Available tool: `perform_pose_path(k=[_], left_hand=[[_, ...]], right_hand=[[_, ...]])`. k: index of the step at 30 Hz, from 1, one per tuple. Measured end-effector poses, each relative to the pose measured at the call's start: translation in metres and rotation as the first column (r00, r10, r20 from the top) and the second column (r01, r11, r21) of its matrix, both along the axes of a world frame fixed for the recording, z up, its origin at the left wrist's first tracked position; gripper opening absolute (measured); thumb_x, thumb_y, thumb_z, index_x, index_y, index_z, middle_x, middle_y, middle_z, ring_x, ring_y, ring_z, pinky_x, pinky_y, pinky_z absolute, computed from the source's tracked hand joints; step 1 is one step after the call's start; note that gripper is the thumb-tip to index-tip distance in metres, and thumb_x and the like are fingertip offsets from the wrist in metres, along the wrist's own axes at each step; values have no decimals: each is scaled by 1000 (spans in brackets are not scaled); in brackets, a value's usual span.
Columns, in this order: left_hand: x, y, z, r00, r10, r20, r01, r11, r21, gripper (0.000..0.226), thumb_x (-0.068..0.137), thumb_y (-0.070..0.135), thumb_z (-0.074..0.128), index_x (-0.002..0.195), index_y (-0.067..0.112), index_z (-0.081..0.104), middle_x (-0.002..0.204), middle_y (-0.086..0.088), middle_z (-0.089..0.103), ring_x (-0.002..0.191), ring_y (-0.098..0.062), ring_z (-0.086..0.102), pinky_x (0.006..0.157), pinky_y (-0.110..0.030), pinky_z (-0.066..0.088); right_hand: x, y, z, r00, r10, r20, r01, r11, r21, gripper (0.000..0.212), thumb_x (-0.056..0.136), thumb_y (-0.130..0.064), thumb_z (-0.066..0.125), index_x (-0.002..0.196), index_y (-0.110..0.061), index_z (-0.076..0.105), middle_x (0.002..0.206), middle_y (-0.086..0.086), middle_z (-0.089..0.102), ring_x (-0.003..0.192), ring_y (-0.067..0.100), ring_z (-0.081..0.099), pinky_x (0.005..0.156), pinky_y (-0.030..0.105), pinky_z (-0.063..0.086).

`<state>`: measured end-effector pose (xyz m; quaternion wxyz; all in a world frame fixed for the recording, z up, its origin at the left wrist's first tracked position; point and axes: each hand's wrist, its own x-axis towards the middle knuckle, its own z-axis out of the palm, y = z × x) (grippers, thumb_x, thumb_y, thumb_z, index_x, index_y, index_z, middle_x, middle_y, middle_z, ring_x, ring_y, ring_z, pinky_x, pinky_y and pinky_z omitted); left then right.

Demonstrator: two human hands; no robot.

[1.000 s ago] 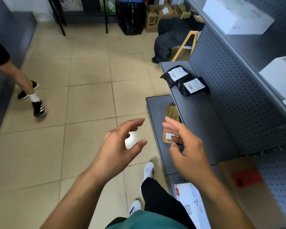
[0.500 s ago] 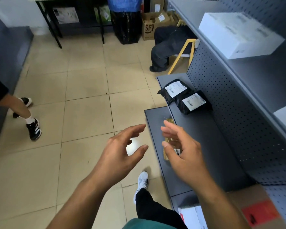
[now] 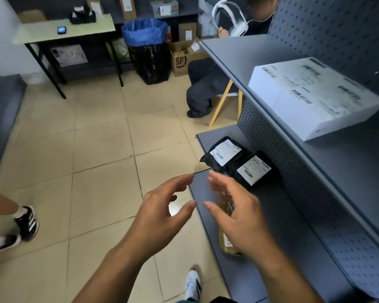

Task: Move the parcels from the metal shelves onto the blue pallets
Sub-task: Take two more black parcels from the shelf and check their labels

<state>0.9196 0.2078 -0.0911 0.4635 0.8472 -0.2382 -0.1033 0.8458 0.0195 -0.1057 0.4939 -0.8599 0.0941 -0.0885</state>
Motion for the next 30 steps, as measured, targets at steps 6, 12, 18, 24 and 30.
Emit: perform_pose_path(k=[6,12,18,24,30], left_hand=[[47,-22,0,999,-50,6,50,999,-3,49,92,28,70,139,35,55,131,26,62,122,4,57,98,-24,52],[81,-37,-1,992,-125,30,126,992,-6,49,93,28,69,139,35,55,131,26,62,122,5,57,97,-20,50],[131,-58,-12,962,-271,-13,271,962,-26,47,93,28,69,137,39,56,128,27,63,122,4,57,99,-27,53],[189,-96,-15,861,-506,-59,502,862,-72,50,90,32,68,138,39,56,126,24,65,122,6,57,101,-24,50],[244,-114,-14,759,-645,-86,637,763,-105,51,87,33,68,137,35,58,129,21,65,121,4,59,102,-30,51]], right_hand=[[37,-15,0,1000,-14,-19,13,1000,-15,69,85,-36,81,146,-39,50,132,-25,61,127,-3,55,105,20,48],[60,-20,-4,998,-64,-13,64,998,-21,69,84,-34,83,144,-40,51,129,-25,61,126,-3,56,104,17,46],[78,-24,-2,980,-198,-24,196,979,-52,66,85,-37,82,143,-43,51,129,-28,59,128,-5,53,103,13,44],[96,-25,-5,884,-465,-37,461,883,-88,70,83,-37,84,142,-48,50,130,-28,59,125,-8,54,100,9,43],[127,-6,2,782,-623,-40,613,778,-135,68,83,-42,82,143,-46,50,132,-32,56,126,-7,53,103,12,42]])
